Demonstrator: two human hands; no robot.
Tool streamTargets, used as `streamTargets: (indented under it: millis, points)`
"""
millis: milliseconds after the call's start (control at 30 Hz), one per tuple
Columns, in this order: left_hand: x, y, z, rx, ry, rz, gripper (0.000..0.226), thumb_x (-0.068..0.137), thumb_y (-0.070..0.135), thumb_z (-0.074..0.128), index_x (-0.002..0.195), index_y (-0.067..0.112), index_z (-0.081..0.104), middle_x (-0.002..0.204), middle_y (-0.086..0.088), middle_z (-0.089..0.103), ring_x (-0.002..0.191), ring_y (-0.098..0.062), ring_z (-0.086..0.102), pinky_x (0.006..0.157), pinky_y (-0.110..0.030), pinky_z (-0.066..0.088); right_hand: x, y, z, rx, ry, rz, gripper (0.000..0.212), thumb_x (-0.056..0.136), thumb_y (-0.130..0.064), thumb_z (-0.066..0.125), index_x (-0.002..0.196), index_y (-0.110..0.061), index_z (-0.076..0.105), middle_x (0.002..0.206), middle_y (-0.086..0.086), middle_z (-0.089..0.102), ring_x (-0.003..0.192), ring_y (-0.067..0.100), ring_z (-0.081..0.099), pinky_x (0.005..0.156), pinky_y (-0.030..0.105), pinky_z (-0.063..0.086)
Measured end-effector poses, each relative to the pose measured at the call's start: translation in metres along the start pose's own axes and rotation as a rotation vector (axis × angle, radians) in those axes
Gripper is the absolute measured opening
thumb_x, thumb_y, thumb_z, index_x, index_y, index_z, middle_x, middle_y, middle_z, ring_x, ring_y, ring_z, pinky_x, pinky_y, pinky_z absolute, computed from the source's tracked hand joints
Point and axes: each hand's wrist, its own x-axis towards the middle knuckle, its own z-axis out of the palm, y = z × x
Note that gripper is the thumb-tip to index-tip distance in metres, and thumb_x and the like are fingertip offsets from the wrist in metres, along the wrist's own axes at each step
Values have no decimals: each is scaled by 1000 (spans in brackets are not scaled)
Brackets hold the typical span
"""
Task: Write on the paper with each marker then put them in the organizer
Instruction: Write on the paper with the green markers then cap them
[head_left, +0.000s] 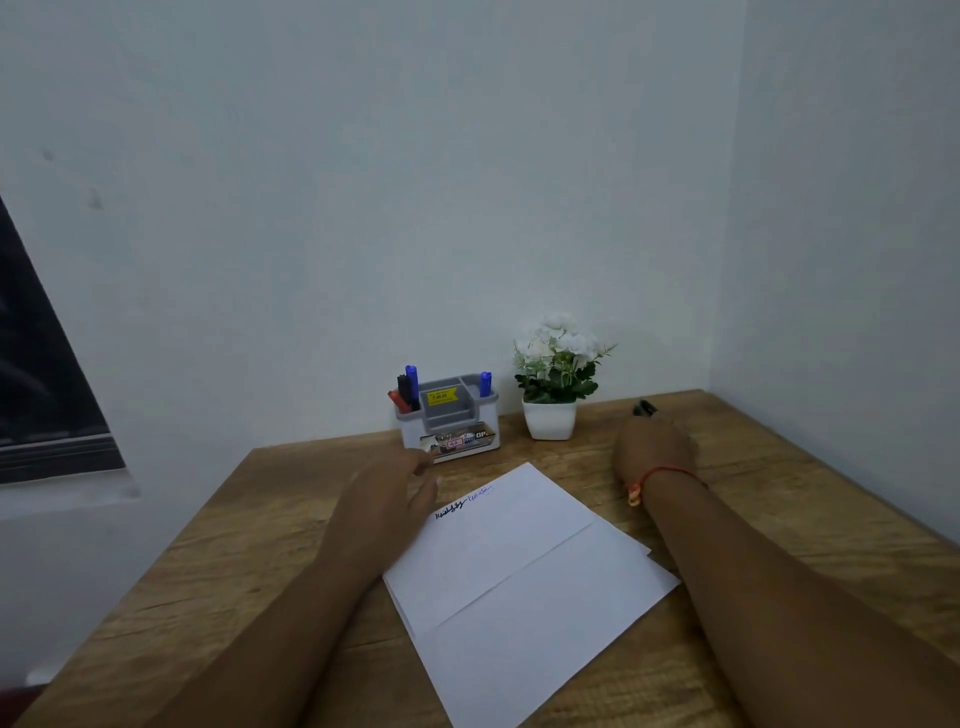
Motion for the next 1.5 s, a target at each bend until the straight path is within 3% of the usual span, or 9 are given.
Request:
streamTargets:
  millis: [267, 433, 567, 733, 833, 1000, 1067, 1200, 1500]
  points:
    - [-1, 1, -2, -25, -14, -13, 29, 94, 38, 54, 119, 26, 61, 108, 8, 66, 95, -7, 55, 84, -26, 46, -2, -8, -24, 3, -157, -201, 27, 99, -6, 48, 116, -5, 69, 120, 12, 69, 108, 24, 66, 95, 33, 54]
    - [-2, 1, -3, -48, -6, -1, 28, 93, 35, 56, 118, 24, 63, 107, 7, 66, 96, -8, 56, 84, -26, 46, -9, -11, -35, -49, -249, -370, 28, 98, -16, 58, 123, -18, 71, 121, 5, 68, 107, 18, 64, 91, 27, 53]
    - [-2, 2, -4, -59, -2, 6, 28, 93, 34, 57, 118, 23, 63, 107, 7, 66, 97, -9, 57, 86, -27, 47, -20, -15, -34, 110, -183, -513, 26, 95, -25, 67, 120, -24, 75, 121, -4, 69, 104, 11, 59, 81, 19, 39]
    - [-3, 3, -6, -80, 17, 7, 27, 93, 35, 55, 116, 24, 64, 105, 9, 66, 95, -8, 56, 83, -26, 47, -31, -33, -29, 399, -5, -569, 18, 99, -30, 61, 114, -23, 67, 103, -3, 68, 86, 10, 57, 69, 25, 43]
    - [-3, 4, -7, -126, 41, 17, 23, 94, 34, 56, 111, 23, 66, 98, 9, 66, 92, -9, 58, 80, -27, 47, -42, -45, -33, 533, 64, -672, 13, 100, -26, 57, 112, -22, 61, 100, -3, 69, 87, 17, 61, 72, 34, 50]
    - [-3, 15, -15, -271, 105, 45, 19, 92, 32, 61, 107, 22, 67, 93, 11, 68, 84, -2, 58, 72, -21, 44, -58, -62, -37, 507, 73, -860, 19, 101, -24, 56, 108, -17, 71, 79, -9, 56, 71, 7, 50, 60, 14, 34]
    - [-4, 21, -18, -338, 114, 50, 22, 91, 31, 63, 112, 24, 66, 90, 18, 65, 83, 4, 58, 69, -11, 42, -64, -68, -36, 466, 64, -908, 25, 102, -29, 55, 108, -14, 74, 79, -5, 62, 71, 10, 53, 58, 15, 35]
    - [-4, 25, -19, -434, 94, 84, 24, 90, 22, 66, 114, 27, 66, 89, 29, 61, 87, 14, 58, 69, -3, 41, -75, -77, -36, 478, 34, -957, 29, 102, -35, 53, 111, -18, 74, 89, 1, 72, 77, 12, 60, 64, 37, 51]
    - [-1, 14, -17, -434, 67, 117, 21, 89, 19, 67, 106, 29, 73, 91, 16, 72, 86, -4, 64, 74, -22, 52, -82, -83, -36, 318, 55, -967, 36, 102, -45, 49, 130, -33, 67, 105, -2, 75, 90, 14, 66, 68, 32, 53]
